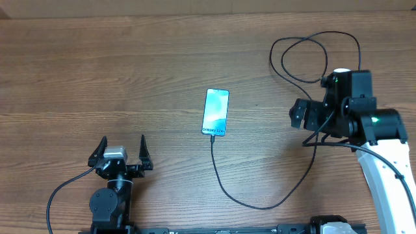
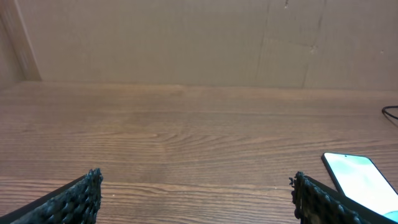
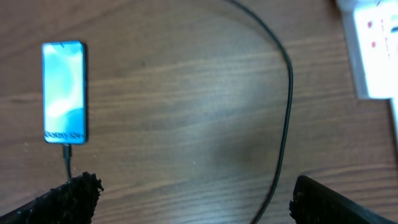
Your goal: Plug charger to phone and switch on socket
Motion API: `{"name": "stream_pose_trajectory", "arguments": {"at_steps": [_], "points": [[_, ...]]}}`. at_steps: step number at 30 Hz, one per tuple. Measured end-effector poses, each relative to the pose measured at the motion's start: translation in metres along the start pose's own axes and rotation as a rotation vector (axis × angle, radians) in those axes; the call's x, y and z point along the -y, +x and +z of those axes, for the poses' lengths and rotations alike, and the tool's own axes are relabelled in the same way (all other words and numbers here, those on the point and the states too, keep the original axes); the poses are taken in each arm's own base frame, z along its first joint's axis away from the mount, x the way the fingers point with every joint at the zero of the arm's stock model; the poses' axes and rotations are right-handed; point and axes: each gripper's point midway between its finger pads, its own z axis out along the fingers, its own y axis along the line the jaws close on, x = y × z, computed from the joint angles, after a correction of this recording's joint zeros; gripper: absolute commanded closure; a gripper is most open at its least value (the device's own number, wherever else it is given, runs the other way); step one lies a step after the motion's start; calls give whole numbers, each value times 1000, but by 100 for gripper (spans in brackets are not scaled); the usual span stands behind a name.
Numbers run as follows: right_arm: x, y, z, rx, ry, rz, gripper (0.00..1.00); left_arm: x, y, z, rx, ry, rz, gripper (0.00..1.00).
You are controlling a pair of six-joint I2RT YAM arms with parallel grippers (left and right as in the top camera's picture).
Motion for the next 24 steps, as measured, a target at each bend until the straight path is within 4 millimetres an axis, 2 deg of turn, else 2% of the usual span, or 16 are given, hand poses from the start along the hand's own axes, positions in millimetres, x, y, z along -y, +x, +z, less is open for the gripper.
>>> {"name": "stream_pose_trajectory", "arguments": {"at_steps": [5,8,13,15,17,21,24], "points": [[8,31,12,-54,13,5,0,0,0,0,0,0,0,0],[15,33,19,8,29,-9,0,0,0,0,0,0,1,0],[11,24,51,224,-41,-51,0,0,0,0,0,0,3,0],[4,34,72,269,-107,-117,0,0,0,0,0,0,3,0],[-1,43,82,310,-156,-174,0,0,0,0,1,0,3,0],[-7,45,81,395,-197,-228,0,0,0,0,1,0,3,0],[-6,55,87,430,-209,-246,0,0,0,0,1,0,3,0]]}}
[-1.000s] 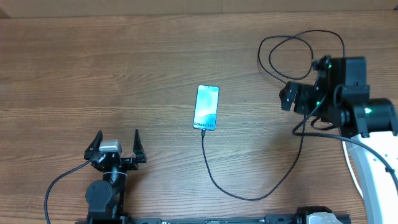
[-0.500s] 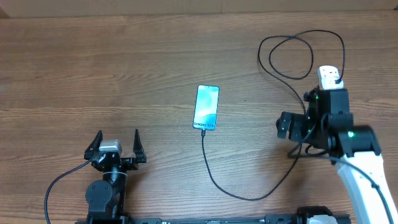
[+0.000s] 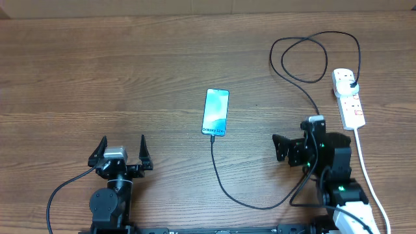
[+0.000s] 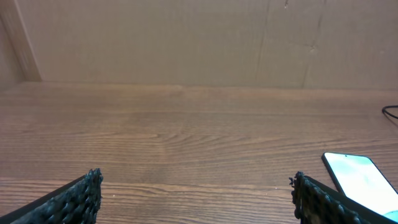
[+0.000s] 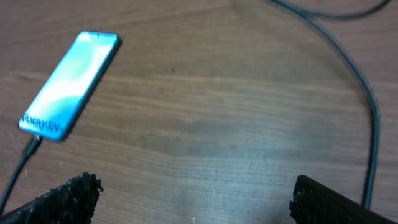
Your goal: Plug charger to phone and switch on socket
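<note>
The phone (image 3: 216, 112) lies face up mid-table with its screen lit; it also shows in the left wrist view (image 4: 360, 180) and the right wrist view (image 5: 68, 87). The black charger cable (image 3: 224, 185) is plugged into its near end. From there it curves right, then loops back to a plug in the white socket strip (image 3: 348, 97) at the far right. My right gripper (image 3: 286, 148) (image 5: 196, 193) is open and empty, low over the table to the front right of the phone. My left gripper (image 3: 122, 151) (image 4: 196, 190) stands open and empty at the front left.
Loose loops of cable (image 3: 305, 58) lie at the back right, left of the strip. The strip's white lead (image 3: 361, 162) runs toward the front edge beside my right arm. A cardboard wall (image 4: 186, 37) stands behind the table.
My right arm has moved from over the socket strip at the right to the front, nearer its base, so the strip now shows. The left arm, phone and cable are unchanged.
</note>
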Motion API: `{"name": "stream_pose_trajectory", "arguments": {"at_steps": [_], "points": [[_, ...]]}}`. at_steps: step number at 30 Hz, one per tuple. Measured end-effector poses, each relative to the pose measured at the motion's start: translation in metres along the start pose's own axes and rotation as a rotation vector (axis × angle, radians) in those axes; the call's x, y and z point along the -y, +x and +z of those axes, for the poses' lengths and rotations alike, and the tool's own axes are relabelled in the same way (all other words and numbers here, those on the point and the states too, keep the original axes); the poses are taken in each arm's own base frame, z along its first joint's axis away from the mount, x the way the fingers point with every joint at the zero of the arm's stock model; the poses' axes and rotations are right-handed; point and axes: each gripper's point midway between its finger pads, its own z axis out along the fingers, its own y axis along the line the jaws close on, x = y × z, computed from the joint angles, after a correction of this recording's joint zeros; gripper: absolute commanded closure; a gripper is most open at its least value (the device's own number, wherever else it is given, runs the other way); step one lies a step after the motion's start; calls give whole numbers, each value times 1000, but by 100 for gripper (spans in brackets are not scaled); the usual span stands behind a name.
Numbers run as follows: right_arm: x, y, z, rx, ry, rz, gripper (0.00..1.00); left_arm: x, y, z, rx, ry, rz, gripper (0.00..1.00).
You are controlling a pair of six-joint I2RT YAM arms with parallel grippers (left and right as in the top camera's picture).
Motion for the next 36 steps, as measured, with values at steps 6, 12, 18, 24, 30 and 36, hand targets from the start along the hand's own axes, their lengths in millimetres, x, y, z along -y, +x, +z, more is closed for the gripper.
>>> {"name": "stream_pose_trajectory", "arguments": {"at_steps": [6,12,18,24,30,36], "points": [[0,22,-2,18,-4,-9,0,0,0,0,0,0,0,0],[-1,29,-9,108,-7,-31,0,0,0,0,0,0,0,0],[-4,12,-20,255,-11,-67,0,0,0,0,0,0,0,0],[-14,-28,-50,468,-21,-119,0,0,0,0,0,0,0,0],[-22,-53,-78,633,-32,-149,0,0,0,0,0,0,0,0],[-23,-57,-83,658,-37,-145,0,0,0,0,0,0,0,0]]}}
